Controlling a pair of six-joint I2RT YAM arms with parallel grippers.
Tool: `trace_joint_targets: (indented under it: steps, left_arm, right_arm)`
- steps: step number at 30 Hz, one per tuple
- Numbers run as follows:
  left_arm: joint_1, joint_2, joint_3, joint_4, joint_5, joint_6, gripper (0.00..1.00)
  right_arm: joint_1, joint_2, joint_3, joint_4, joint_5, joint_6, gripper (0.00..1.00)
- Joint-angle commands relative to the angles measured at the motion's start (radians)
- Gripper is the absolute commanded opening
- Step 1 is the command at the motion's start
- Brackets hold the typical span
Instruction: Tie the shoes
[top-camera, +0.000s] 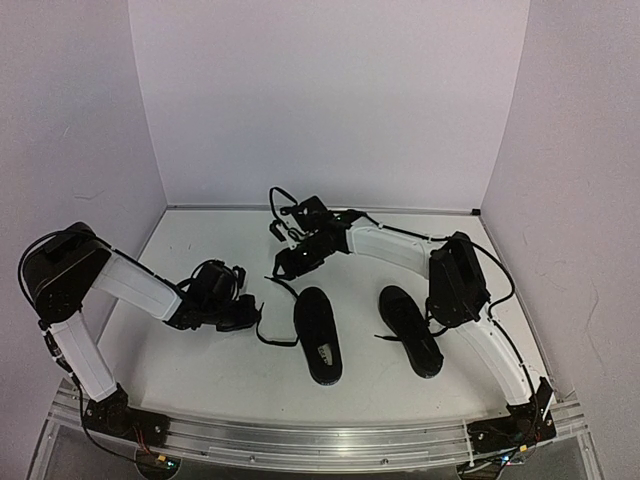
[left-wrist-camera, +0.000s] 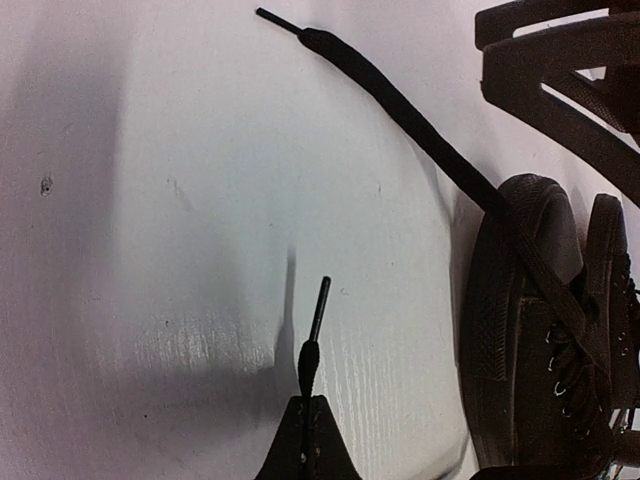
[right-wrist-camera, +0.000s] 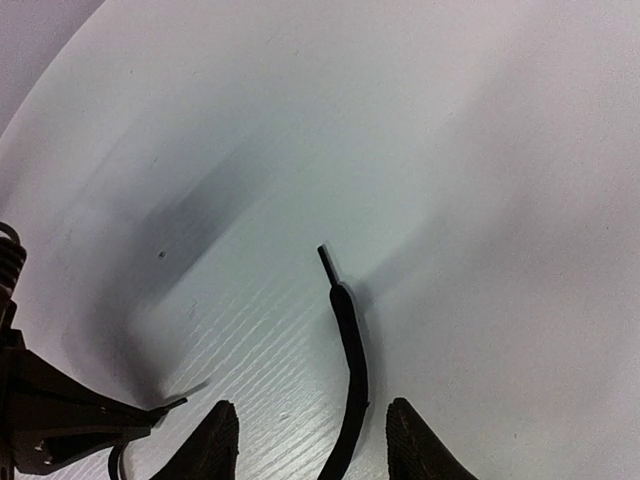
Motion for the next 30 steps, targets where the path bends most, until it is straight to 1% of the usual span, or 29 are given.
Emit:
trace_joint_targets:
  steps: [1,8,13,21,24,26,30]
  left_arm:
    - [0.0,-0.047,-0.012,0.053,0.002,-0.018,0.0]
    - [0.0,-0.051,-0.018,0.056,0.005,-0.023,0.0]
    - [0.0,-0.05,-0.024,0.062,0.003,-0.028,0.0]
    - [0.0,-0.028,-0.019,0.074,0.012,-0.037,0.0]
    - [0.0,-0.025,-0.015,0.073,0.012,-0.037,0.0]
    - [-0.001,-0.024,-0.01,0.072,0.013,-0.035,0.0]
    - [0.0,-0.024,-0.004,0.067,0.012,-0.034,0.0]
  right_arm:
    - [0.01,0.051,0.083,-0.024,0.054,-0.04,0.48]
    - [0.02,0.125,0.155,-0.025,0.091,-0.055,0.46]
    - [0.028,0.155,0.176,-0.027,0.128,-0.068,0.44]
    - [0.05,0.19,0.186,-0.044,0.196,-0.156,0.43]
    - [0.065,0.208,0.199,-0.063,0.232,-0.189,0.41]
    - [0.068,0.215,0.198,-0.073,0.252,-0.202,0.38]
    - [0.077,0.212,0.171,-0.084,0.279,-0.226,0.23]
